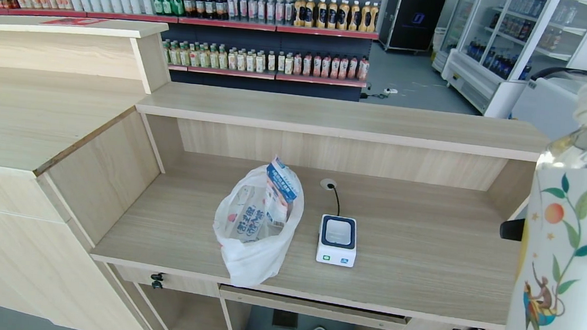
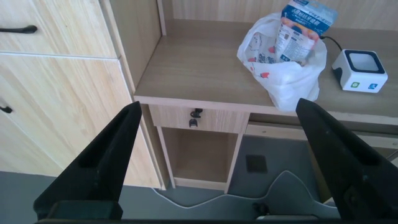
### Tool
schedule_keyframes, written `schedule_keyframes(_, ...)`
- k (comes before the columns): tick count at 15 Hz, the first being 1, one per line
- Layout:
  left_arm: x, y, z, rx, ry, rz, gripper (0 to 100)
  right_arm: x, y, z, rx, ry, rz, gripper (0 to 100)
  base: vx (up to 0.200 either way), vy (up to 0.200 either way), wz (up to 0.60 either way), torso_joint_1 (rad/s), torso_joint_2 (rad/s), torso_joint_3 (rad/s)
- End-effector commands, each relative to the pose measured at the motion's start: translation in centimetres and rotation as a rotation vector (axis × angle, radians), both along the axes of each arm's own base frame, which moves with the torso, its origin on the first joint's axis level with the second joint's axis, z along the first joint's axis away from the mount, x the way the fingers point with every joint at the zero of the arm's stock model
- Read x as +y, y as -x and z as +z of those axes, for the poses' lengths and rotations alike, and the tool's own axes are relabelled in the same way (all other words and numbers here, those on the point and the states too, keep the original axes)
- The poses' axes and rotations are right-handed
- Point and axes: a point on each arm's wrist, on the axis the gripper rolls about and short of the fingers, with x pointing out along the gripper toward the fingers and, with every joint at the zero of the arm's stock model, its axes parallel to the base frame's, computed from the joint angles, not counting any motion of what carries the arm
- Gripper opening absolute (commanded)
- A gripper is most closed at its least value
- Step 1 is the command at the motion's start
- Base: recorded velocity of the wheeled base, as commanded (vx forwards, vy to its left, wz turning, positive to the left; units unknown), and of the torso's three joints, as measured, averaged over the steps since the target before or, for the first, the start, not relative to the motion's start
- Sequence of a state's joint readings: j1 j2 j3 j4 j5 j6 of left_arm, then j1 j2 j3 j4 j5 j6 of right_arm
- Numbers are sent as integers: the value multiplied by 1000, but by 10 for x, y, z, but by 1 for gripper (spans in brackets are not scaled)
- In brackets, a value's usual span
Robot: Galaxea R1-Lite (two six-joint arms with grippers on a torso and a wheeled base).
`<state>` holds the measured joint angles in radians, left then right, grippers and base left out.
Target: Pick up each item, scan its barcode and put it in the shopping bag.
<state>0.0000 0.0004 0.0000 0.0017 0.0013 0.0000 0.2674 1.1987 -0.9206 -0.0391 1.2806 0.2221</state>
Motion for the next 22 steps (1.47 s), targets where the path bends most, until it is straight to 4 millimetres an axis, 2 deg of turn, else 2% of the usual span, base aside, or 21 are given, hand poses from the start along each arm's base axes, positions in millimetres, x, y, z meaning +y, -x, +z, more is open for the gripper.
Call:
schedule_keyframes(1, 0, 0, 0, -1, 0, 0, 100, 0, 0, 0, -2, 0, -2, 0, 0, 0, 0, 0, 0, 0)
schedule_keyframes(7, 0, 0, 0, -1, 0, 0, 100, -1, -5, -2, -33, 6, -28, 0, 0, 0, 0, 0, 0, 0)
schedule_keyframes(9, 0, 0, 0, -1, 0, 0, 100, -8, -30, -14, -237, 96, -205, 0, 0, 0, 0, 0, 0, 0)
schedule_keyframes(10, 0, 0, 0, -1, 0, 0, 100, -28, -67, -42, -504, 309, -381, 0, 0, 0, 0, 0, 0, 0)
schedule_keyframes(11, 0, 0, 0, -1, 2, 0, 100, -53, -87, -60, -671, 431, -426, 0, 0, 0, 0, 0, 0, 0)
schedule_keyframes(12, 0, 0, 0, -1, 0, 0, 100, -77, -102, -77, -822, 540, -442, 0, 0, 0, 0, 0, 0, 0)
schedule_keyframes(13, 0, 0, 0, -1, 0, 0, 100, -92, -109, -86, -902, 599, -450, 0, 0, 0, 0, 0, 0, 0)
schedule_keyframes(14, 0, 0, 0, -1, 0, 0, 100, -117, -123, -101, -1030, 692, -471, 0, 0, 0, 0, 0, 0, 0)
schedule_keyframes(15, 0, 0, 0, -1, 0, 0, 100, -130, -132, -106, -1128, 740, -484, 0, 0, 0, 0, 0, 0, 0)
schedule_keyframes(18, 0, 0, 0, -1, 0, 0, 100, -141, -152, -111, -1312, 784, -510, 0, 0, 0, 0, 0, 0, 0)
schedule_keyframes(22, 0, 0, 0, -1, 2, 0, 100, -138, -165, -118, -1449, 811, -464, 0, 0, 0, 150, 1, -1, -1)
